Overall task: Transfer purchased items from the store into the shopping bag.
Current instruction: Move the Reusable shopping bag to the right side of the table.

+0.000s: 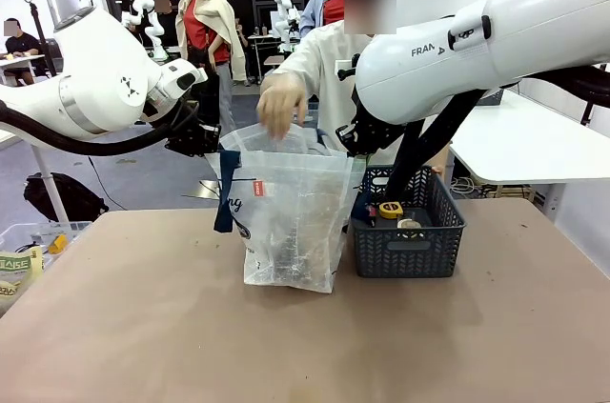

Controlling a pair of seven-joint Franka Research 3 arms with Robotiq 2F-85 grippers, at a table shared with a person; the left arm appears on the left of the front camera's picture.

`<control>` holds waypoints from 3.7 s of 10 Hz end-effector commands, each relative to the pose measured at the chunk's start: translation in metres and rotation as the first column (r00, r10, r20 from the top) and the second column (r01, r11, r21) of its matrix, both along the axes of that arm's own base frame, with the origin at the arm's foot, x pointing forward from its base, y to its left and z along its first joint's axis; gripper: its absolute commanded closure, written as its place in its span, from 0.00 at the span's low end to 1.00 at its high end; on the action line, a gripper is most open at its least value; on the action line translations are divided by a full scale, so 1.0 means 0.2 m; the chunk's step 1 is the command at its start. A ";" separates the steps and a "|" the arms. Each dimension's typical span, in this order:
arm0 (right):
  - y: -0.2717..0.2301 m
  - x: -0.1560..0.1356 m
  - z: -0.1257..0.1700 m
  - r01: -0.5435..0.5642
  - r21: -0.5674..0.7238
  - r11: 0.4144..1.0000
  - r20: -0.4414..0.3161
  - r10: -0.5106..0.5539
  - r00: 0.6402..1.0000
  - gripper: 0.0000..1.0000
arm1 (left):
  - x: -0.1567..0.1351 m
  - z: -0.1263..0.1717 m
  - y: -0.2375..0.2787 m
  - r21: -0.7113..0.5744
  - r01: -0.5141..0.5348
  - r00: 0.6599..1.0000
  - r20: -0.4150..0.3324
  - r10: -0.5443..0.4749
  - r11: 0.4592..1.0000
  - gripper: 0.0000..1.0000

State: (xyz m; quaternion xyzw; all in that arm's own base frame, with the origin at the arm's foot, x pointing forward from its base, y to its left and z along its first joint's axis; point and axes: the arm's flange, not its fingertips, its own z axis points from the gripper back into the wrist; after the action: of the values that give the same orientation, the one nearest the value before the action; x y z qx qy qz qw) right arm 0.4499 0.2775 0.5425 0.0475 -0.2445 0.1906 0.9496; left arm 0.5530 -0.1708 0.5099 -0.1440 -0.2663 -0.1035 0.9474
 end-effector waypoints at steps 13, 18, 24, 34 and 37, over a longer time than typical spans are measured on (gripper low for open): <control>-0.02 -0.01 -0.01 0.006 0.006 1.000 0.007 -0.006 1.000 1.00 | 0.02 0.02 0.02 0.008 -0.001 1.000 0.011 0.001 1.000 1.00; -0.02 -0.01 -0.01 0.006 0.006 1.000 0.007 -0.006 1.000 1.00 | 0.02 0.02 0.02 0.008 -0.001 1.000 0.011 0.001 1.000 1.00; -0.02 -0.01 -0.01 0.006 0.006 1.000 0.007 -0.006 1.000 1.00 | 0.02 0.02 0.02 0.008 -0.001 1.000 0.011 0.001 1.000 1.00; -0.02 -0.01 -0.01 0.006 0.006 1.000 0.007 -0.006 1.000 1.00 | 0.02 0.02 0.02 0.008 -0.001 1.000 0.011 0.001 1.000 1.00; -0.02 -0.01 -0.01 0.006 0.006 1.000 0.007 -0.006 1.000 1.00 | 0.02 0.02 0.02 0.008 -0.001 1.000 0.011 0.001 1.000 1.00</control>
State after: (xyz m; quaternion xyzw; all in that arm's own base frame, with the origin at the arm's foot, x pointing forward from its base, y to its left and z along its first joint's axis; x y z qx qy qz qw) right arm 0.4499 0.2775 0.5426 0.0475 -0.2446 0.1905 0.9495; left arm 0.5531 -0.1707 0.5099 -0.1440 -0.2663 -0.1034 0.9474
